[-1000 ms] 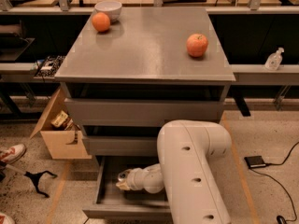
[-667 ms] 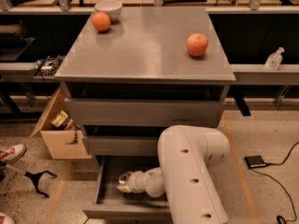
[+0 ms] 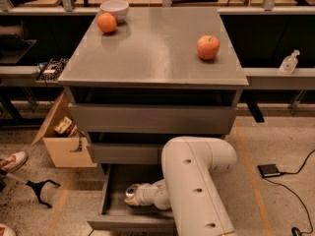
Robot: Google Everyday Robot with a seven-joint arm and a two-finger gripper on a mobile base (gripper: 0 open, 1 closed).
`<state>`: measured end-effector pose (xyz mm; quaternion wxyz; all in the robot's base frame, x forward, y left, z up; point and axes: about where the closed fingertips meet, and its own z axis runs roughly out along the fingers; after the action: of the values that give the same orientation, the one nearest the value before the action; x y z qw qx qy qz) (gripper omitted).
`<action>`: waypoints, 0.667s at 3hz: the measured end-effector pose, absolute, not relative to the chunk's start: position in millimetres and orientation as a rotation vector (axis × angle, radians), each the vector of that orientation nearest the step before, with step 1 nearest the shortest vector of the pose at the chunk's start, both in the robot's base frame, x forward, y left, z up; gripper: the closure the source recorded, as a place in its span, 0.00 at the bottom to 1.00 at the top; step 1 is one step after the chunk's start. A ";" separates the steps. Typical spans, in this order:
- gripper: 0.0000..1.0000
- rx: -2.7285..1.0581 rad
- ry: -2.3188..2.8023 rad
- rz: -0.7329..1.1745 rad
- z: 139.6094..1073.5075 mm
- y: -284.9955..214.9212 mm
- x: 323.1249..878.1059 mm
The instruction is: Place redbull can into bottom drawer
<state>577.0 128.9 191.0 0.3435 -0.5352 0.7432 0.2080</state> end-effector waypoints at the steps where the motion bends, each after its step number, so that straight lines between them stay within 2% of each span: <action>1: 0.84 -1.390 1.931 0.542 191.2 130.0 576.8; 2: 0.59 -1.391 1.930 0.545 190.9 131.5 576.3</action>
Offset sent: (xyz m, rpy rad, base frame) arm -0.0002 0.0009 0.0001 0.0013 0.0005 0.0002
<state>576.3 131.5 190.9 0.3435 -0.5353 0.7426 0.2096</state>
